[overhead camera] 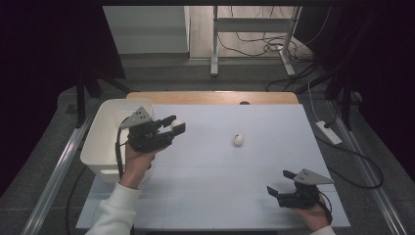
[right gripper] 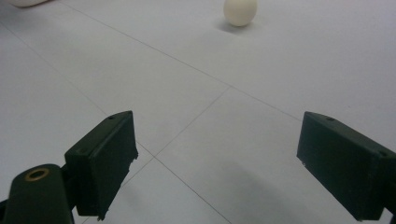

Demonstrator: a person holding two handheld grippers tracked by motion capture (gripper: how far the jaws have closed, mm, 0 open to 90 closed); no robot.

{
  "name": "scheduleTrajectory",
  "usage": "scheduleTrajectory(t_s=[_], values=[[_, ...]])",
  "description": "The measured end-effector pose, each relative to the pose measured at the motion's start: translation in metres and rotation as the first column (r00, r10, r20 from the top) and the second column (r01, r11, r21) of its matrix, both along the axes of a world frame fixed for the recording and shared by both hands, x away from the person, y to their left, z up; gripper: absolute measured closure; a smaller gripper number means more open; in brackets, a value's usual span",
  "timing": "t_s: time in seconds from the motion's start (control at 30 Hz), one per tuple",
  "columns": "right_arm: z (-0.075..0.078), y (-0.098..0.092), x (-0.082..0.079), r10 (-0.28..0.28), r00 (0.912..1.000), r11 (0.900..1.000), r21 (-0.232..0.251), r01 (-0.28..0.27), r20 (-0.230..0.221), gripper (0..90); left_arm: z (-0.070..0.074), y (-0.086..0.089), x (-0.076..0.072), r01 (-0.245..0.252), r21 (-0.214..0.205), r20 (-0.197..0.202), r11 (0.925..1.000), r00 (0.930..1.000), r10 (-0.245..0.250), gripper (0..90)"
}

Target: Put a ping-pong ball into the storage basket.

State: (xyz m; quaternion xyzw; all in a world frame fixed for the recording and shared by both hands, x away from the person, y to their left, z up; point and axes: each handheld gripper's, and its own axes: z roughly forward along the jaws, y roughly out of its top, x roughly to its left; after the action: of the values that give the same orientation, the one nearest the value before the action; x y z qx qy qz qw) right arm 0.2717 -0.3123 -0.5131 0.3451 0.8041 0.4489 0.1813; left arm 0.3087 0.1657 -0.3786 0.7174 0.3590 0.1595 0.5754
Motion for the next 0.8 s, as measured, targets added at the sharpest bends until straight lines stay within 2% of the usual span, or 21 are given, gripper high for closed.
scheduleTrajectory(t_s=[0.23,0.6,0.8], values=[[0.000,0.000,0.000,-0.002,1.0000,1.0000,0.002,0.002,0.002,11.7,0.006,0.008,0.004,-0.025,-0.017,-0.003,0.9995,0.9997,0.025,51.2],[0.000,-0.001,0.000,-0.004,1.0000,1.0000,0.002,0.004,-0.002,11.7,0.009,0.014,0.011,-0.052,-0.002,0.000,0.9986,0.9986,0.052,51.2],[0.000,0.000,0.000,-0.004,1.0000,1.0000,0.004,0.004,-0.003,11.7,0.011,0.020,0.015,-0.072,-0.009,-0.005,0.9973,0.9974,0.072,51.2]])
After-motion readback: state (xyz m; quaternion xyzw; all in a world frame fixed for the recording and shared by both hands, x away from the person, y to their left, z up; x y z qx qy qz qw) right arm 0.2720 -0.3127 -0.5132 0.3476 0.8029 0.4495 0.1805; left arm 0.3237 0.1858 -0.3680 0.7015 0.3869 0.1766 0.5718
